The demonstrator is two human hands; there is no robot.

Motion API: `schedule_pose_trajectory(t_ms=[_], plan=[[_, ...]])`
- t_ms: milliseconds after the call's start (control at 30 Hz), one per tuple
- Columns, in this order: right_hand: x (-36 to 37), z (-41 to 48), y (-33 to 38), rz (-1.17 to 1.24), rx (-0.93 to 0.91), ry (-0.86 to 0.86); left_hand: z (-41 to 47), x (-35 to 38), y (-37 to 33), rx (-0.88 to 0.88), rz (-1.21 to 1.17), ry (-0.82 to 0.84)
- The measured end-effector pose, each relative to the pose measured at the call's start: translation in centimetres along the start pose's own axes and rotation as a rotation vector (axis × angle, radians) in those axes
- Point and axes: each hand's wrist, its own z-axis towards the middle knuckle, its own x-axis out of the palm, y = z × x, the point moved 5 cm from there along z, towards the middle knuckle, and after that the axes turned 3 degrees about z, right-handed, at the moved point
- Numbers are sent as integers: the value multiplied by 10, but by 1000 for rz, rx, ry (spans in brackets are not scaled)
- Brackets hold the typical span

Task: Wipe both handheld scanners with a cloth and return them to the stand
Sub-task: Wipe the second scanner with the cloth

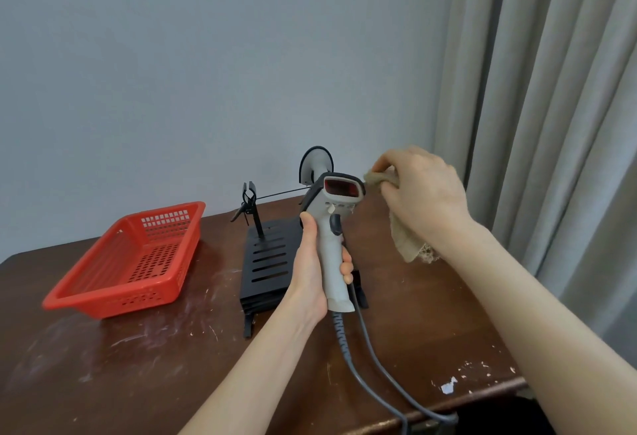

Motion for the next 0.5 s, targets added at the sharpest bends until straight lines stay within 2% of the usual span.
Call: schedule_pose_trajectory(t_ms=[133, 300, 500], plan=[[8, -4, 10, 61, -48, 35, -1, 2, 2, 11, 21, 16], [16, -5, 10, -1, 12, 50, -2, 3, 4, 41, 87, 20], [17, -2, 18, 207, 15, 88, 0, -1, 4, 75, 140, 57]])
